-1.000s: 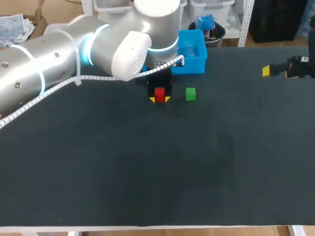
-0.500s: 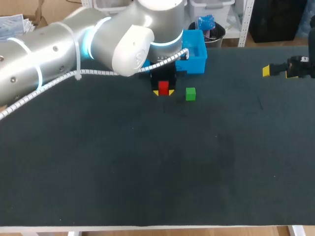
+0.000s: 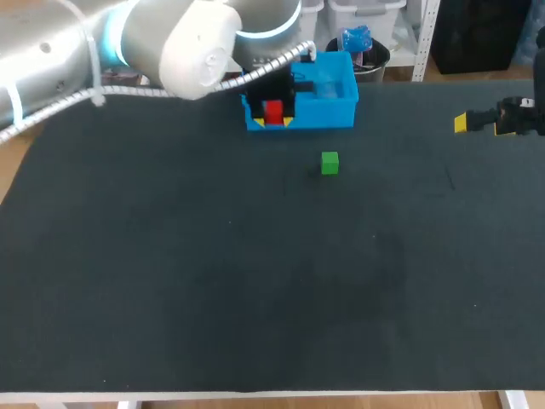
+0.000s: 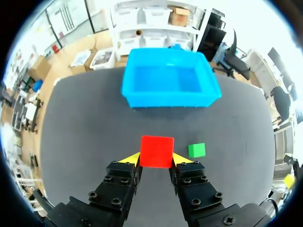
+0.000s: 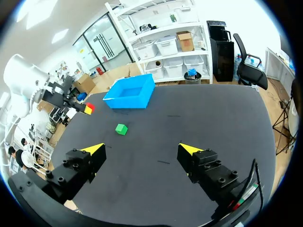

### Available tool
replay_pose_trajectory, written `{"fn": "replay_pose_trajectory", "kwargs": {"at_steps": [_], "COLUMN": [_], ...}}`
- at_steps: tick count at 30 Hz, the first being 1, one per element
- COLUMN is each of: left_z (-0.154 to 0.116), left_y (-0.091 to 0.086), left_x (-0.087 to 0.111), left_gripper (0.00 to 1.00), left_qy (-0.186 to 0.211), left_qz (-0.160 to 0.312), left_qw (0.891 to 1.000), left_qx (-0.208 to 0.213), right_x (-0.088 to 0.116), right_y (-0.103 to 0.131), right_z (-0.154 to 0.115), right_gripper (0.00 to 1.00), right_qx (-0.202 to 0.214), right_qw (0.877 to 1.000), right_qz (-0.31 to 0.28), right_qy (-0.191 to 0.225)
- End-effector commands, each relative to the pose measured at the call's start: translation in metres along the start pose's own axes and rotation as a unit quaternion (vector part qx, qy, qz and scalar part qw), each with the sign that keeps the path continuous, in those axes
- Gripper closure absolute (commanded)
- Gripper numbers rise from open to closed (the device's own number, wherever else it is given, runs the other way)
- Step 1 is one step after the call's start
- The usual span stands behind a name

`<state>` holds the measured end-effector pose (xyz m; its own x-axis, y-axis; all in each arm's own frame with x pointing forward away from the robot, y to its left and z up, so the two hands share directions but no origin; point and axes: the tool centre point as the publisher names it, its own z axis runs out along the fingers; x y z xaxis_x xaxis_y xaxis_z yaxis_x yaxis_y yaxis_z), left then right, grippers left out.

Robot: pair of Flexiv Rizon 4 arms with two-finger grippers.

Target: Use the left arm to pick the red cube and place it into the blue plastic box first, then use the right arm to grasp the green cube and put it into the same blue plastic box after the first action is fully finished.

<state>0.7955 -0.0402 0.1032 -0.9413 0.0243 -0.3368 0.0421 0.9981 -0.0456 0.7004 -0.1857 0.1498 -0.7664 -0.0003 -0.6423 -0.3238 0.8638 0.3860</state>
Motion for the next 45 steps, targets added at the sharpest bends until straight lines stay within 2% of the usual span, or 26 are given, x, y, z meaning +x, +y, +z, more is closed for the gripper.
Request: {"fn": "replay_pose_trajectory", "kwargs": {"at_steps": [1,10,16,22,31,39,45], "left_z": [-0.018,-0.033,-0.042,-0.040,-0.026,-0.002,0.015], "left_y": [0.018,0.043,0.047,0.041,0.021,0.003,-0.004], "left_x": [0.010,0.004,-0.005,-0.014,-0.038,-0.084,-0.115], "left_gripper": [1.00,1.00,1.00,1.00,1.00,1.00,1.00], "left_qy": [-0.019,-0.058,-0.079,-0.088,-0.089,-0.091,-0.100], "left_qz": [0.011,0.052,0.082,0.098,0.110,0.124,0.125], "left_qw": [1.000,0.996,0.991,0.987,0.985,0.984,0.982], "left_qx": [0.021,0.050,0.075,0.095,0.094,0.089,0.097], "right_x": [0.000,0.000,0.000,0.000,0.000,0.000,0.000], "right_y": [0.000,0.000,0.000,0.000,0.000,0.000,0.000], "right_z": [0.000,0.000,0.000,0.000,0.000,0.000,0.000], "right_gripper": [0.00,0.00,0.00,0.00,0.00,0.00,0.00], "right_qx": [0.000,0.000,0.000,0.000,0.000,0.000,0.000], "right_qw": [1.000,1.000,1.000,1.000,1.000,1.000,1.000], "right_qz": [0.000,0.000,0.000,0.000,0.000,0.000,0.000], "right_qy": [0.000,0.000,0.000,0.000,0.000,0.000,0.000]}}
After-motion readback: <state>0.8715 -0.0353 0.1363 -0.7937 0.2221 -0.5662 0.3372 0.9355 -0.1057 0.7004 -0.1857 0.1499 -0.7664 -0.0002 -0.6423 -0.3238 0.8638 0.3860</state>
